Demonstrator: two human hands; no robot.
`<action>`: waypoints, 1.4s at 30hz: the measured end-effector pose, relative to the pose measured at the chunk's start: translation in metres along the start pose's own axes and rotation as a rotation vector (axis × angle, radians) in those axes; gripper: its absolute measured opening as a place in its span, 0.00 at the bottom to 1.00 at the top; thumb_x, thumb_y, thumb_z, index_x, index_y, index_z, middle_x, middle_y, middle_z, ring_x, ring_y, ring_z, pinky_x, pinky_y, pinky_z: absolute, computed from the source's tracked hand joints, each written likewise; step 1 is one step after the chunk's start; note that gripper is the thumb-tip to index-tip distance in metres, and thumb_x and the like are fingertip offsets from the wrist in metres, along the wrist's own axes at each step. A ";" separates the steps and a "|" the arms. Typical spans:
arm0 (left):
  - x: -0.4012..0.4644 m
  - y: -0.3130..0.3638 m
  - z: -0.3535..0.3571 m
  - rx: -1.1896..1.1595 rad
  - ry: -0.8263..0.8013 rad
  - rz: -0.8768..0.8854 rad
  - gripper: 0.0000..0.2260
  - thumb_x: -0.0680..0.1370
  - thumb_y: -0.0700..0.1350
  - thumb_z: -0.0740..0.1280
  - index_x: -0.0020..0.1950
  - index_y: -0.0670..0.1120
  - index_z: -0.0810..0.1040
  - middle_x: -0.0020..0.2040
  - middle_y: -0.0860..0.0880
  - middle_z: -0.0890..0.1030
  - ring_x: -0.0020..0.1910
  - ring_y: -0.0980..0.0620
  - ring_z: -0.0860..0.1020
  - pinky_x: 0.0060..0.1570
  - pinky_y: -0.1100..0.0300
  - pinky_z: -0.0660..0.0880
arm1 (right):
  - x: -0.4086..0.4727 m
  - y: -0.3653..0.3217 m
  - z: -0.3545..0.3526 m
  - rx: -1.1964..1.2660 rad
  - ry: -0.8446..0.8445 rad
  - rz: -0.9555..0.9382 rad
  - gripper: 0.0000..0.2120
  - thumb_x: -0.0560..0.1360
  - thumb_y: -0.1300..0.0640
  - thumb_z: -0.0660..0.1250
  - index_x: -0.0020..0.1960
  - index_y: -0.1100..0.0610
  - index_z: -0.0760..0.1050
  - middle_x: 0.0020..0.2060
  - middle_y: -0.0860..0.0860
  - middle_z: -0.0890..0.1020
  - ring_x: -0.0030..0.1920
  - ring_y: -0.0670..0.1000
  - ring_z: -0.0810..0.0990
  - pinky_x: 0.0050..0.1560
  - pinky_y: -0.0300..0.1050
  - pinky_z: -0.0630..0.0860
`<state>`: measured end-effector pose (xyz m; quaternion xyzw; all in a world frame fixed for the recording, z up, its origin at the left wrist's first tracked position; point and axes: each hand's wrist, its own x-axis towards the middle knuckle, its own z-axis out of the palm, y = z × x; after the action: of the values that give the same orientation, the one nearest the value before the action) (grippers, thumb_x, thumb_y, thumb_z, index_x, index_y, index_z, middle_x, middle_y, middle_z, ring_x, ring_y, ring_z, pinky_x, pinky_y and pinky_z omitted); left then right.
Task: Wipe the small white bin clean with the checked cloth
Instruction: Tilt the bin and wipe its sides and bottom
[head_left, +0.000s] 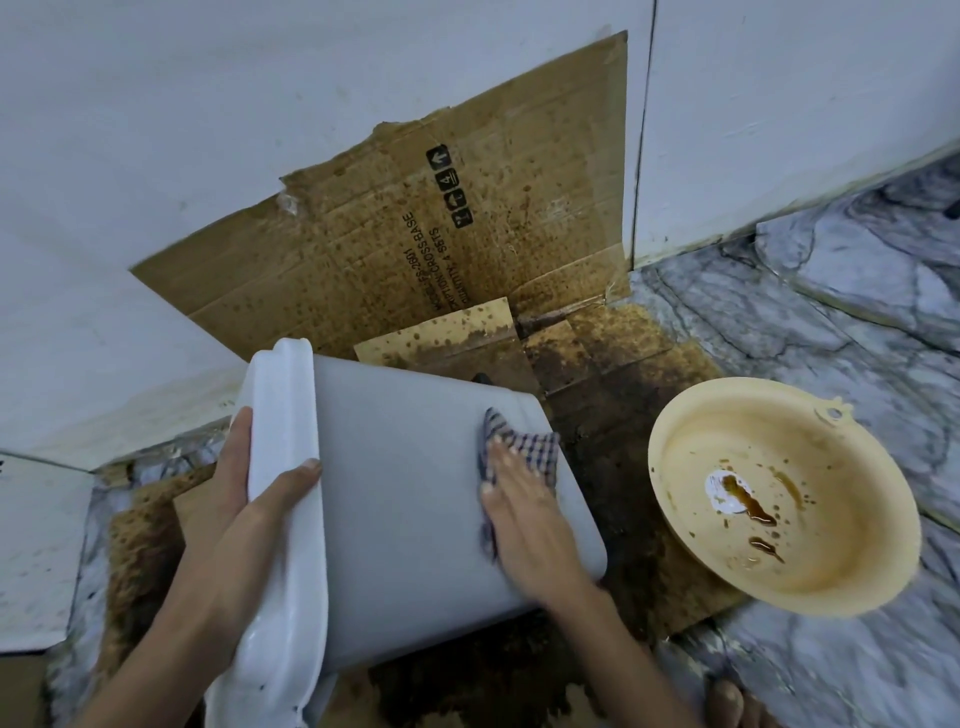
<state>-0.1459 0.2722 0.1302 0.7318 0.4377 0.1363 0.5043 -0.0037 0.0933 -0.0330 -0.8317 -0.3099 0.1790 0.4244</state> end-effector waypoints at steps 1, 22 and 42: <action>-0.001 0.000 0.001 -0.011 0.004 -0.003 0.32 0.73 0.65 0.68 0.73 0.80 0.58 0.75 0.65 0.70 0.68 0.51 0.74 0.58 0.47 0.72 | -0.021 -0.005 0.002 0.038 -0.020 -0.054 0.23 0.84 0.41 0.45 0.79 0.37 0.49 0.78 0.34 0.51 0.76 0.33 0.47 0.75 0.31 0.41; 0.000 0.001 -0.001 -0.023 0.035 -0.042 0.34 0.79 0.61 0.69 0.80 0.72 0.54 0.80 0.65 0.61 0.77 0.51 0.66 0.75 0.41 0.64 | -0.027 -0.075 0.008 0.042 -0.158 -0.471 0.22 0.84 0.40 0.50 0.77 0.33 0.53 0.78 0.33 0.57 0.78 0.39 0.53 0.76 0.37 0.46; -0.004 0.009 -0.002 0.013 0.046 -0.025 0.34 0.79 0.60 0.69 0.80 0.70 0.54 0.81 0.62 0.61 0.76 0.50 0.67 0.73 0.42 0.67 | 0.026 -0.100 0.009 0.099 -0.201 -0.368 0.25 0.83 0.38 0.47 0.79 0.38 0.51 0.79 0.35 0.55 0.77 0.35 0.49 0.76 0.35 0.44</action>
<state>-0.1446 0.2694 0.1397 0.7261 0.4593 0.1437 0.4912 -0.0256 0.1610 0.0420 -0.7173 -0.4880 0.1954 0.4573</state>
